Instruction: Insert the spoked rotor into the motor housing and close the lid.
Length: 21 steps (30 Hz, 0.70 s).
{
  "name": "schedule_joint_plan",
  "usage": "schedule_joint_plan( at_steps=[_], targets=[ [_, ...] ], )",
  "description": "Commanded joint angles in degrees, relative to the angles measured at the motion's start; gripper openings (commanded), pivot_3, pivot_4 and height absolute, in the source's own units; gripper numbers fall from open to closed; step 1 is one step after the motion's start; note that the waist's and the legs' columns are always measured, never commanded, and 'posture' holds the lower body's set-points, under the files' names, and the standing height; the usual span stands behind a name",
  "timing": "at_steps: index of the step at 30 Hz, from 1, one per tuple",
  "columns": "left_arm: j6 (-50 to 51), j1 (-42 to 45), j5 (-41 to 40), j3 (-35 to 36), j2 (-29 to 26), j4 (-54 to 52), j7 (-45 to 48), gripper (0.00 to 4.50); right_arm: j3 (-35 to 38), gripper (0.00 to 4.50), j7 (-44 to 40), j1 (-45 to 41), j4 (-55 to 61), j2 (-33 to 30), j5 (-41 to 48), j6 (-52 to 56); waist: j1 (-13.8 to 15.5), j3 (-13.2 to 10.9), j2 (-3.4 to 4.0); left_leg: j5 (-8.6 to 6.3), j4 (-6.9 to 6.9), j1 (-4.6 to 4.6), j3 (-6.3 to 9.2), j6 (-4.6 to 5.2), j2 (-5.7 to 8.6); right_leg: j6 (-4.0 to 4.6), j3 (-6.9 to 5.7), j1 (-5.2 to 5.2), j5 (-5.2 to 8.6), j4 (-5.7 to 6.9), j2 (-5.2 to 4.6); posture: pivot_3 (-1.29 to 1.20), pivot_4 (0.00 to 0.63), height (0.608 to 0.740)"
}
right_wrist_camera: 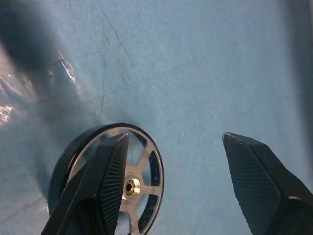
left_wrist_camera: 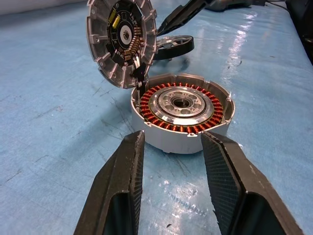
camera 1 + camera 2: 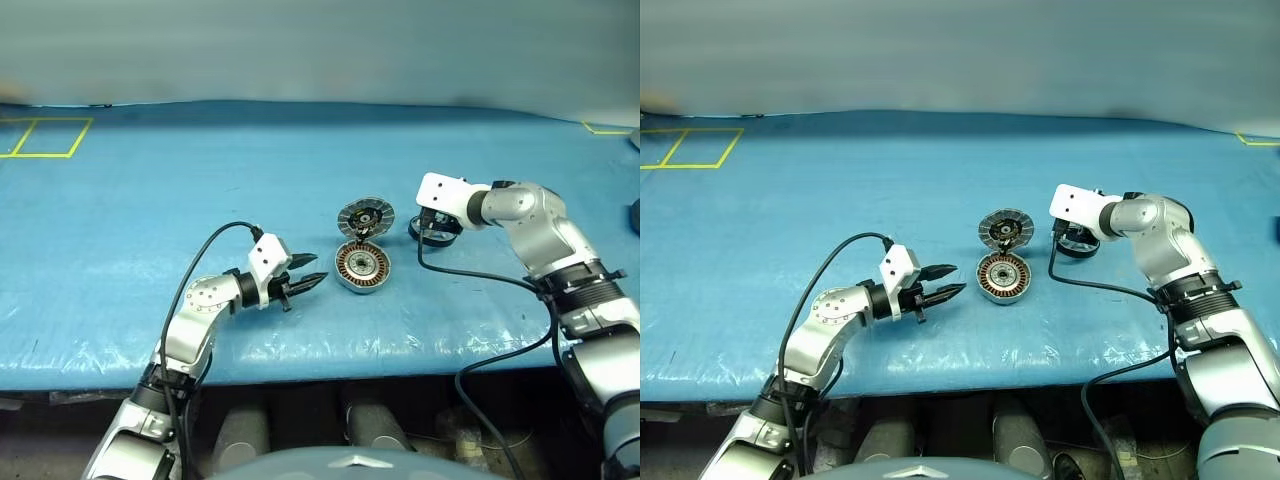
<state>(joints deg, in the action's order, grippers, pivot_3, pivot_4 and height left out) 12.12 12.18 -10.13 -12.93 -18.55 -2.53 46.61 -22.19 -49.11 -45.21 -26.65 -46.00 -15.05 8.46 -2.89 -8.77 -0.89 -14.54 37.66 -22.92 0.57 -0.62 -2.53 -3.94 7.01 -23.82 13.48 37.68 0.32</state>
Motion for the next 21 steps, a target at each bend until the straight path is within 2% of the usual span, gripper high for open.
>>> schedule_joint_plan(
  at_steps=[1, 5, 11, 21],
  targets=[
    [0.61, -0.83, -0.31, 0.13, -0.20, -3.59, -1.12, 1.98, 0.70, 3.23, -1.44, -3.68, -4.02, -0.27, -1.69, -4.34, 0.01, -0.01, 0.02, 0.00, 0.00, 0.00, 0.00, 0.00, 0.00, 0.00, 0.00, -0.01, 0.00, 0.01, 0.00, 0.00, 0.150, 0.740],
    [1.39, -2.08, -0.43, -0.41, -0.56, -5.14, -1.30, 1.98, 0.15, 3.23, -6.60, -4.09, -4.44, -2.80, -3.41, -6.73, -0.02, -0.06, 0.10, 0.00, 0.01, 0.00, -0.01, 0.00, 0.00, 0.00, 0.01, -0.01, 0.00, 0.02, -0.01, 0.00, 0.150, 0.740],
    [2.62, -2.14, -0.31, -0.81, -0.88, -6.25, -1.43, 1.98, 1.70, 3.23, -11.82, -3.05, -2.30, -3.16, -1.88, -5.17, -0.19, -0.09, 0.15, 0.00, 0.06, 0.03, -0.02, 0.00, -0.01, 0.01, 0.02, 0.00, 0.00, 0.08, 0.00, 0.00, 0.150, 0.740],
    [4.52, -1.06, -0.52, -2.68, -0.51, -7.57, -1.09, 1.98, -0.82, 3.23, -8.00, -2.34, -7.57, -1.23, -7.90, -9.16, -0.25, -0.09, 0.16, 0.00, 0.12, 0.04, -0.03, 0.00, 0.00, 0.01, 0.03, 0.03, 0.00, 0.10, 0.00, 0.00, 0.150, 0.740]
  ],
)
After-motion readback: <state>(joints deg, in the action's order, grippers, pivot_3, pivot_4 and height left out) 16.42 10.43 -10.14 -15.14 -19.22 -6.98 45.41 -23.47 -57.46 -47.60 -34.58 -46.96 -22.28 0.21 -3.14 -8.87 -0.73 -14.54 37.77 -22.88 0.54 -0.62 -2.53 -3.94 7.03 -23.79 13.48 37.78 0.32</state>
